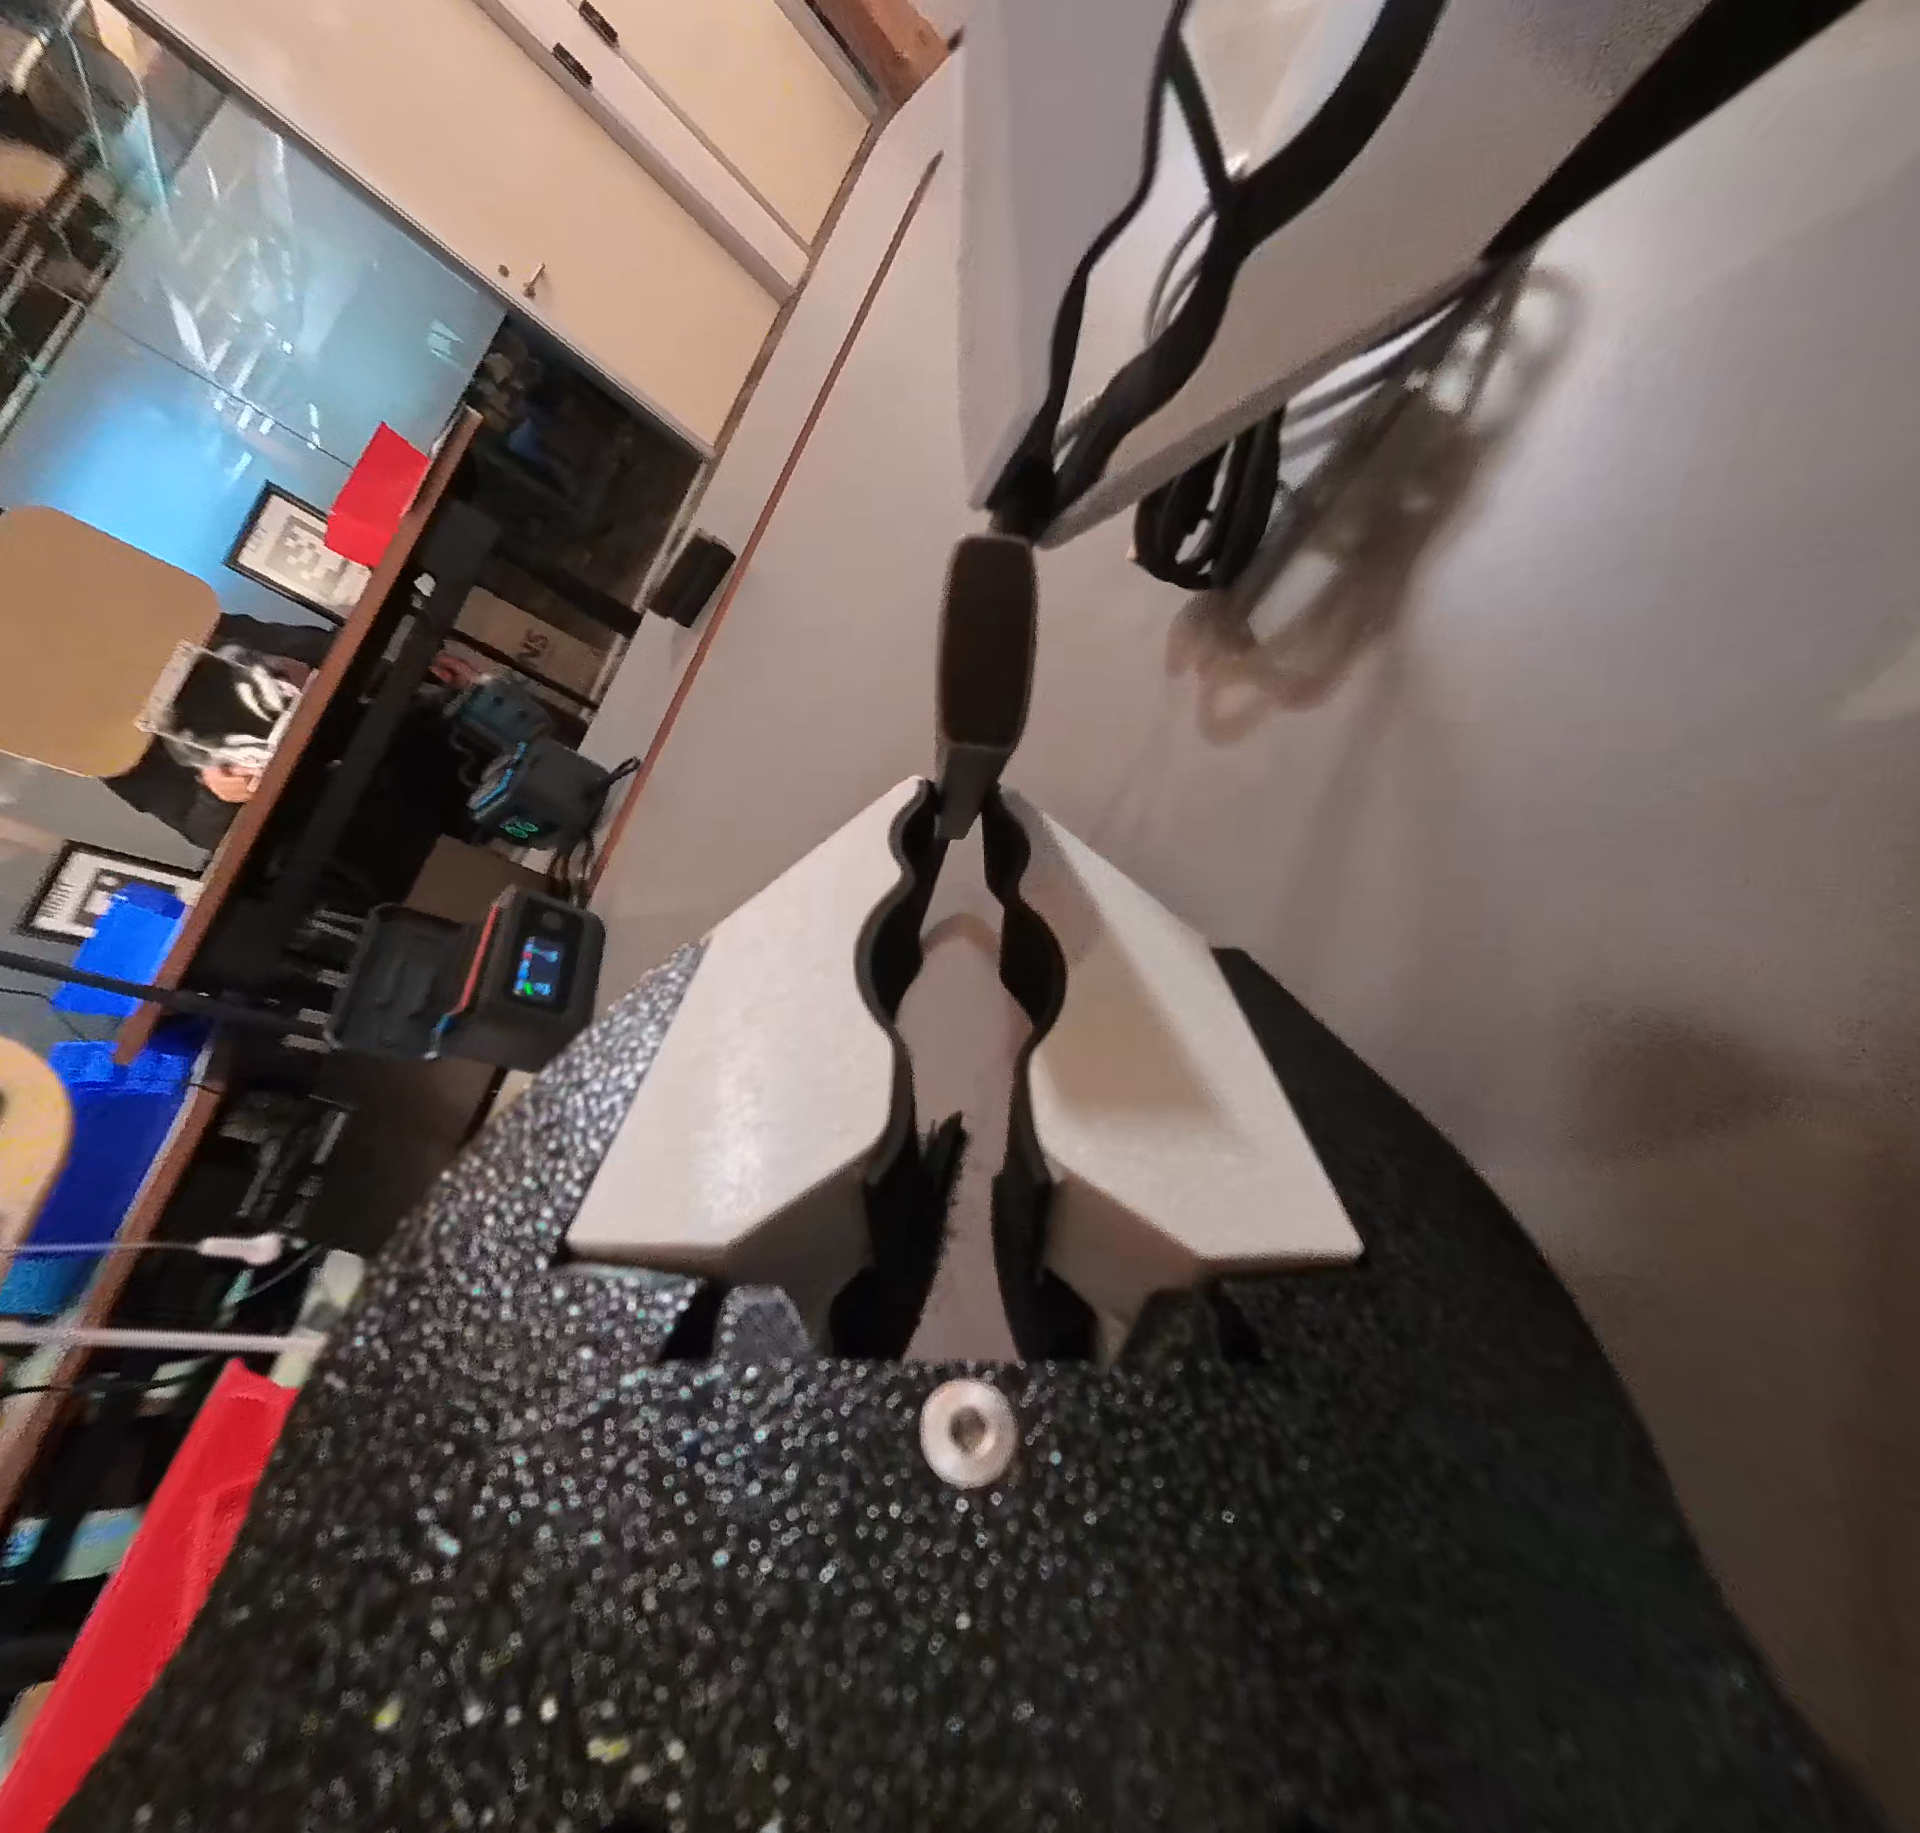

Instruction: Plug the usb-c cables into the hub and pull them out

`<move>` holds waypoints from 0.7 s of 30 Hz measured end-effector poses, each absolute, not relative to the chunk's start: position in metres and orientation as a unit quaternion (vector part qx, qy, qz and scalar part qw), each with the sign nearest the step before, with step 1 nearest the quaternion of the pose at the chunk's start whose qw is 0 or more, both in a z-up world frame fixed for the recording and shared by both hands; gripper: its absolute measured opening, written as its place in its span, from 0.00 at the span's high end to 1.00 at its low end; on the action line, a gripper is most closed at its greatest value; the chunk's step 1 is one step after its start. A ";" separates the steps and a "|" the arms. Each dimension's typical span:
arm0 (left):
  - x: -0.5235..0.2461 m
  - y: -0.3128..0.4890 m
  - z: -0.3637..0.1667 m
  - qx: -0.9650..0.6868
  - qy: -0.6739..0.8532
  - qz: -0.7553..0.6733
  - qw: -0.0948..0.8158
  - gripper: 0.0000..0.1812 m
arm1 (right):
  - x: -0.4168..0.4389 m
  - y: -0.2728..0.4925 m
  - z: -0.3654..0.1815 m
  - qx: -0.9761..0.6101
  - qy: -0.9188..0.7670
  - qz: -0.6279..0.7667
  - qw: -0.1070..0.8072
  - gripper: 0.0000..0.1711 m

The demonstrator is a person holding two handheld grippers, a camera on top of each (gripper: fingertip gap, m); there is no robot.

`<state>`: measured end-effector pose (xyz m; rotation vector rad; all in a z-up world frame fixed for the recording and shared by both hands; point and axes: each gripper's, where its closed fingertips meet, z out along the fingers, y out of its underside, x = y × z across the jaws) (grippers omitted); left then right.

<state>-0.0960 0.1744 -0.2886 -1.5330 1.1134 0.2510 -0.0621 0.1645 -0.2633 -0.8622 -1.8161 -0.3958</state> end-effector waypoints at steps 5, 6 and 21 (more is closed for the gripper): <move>-0.094 0.174 -0.293 -0.637 0.501 0.155 0.565 0.97 | -0.063 0.163 -0.268 -0.374 -0.765 -0.154 0.501 0.97; -0.094 0.174 -0.293 -0.635 0.504 0.160 0.563 0.97 | -0.063 0.164 -0.268 -0.374 -0.766 -0.158 0.498 0.97; -0.096 0.171 -0.300 -0.632 0.521 0.186 0.542 0.96 | -0.065 0.164 -0.278 -0.338 -0.781 -0.192 0.489 0.97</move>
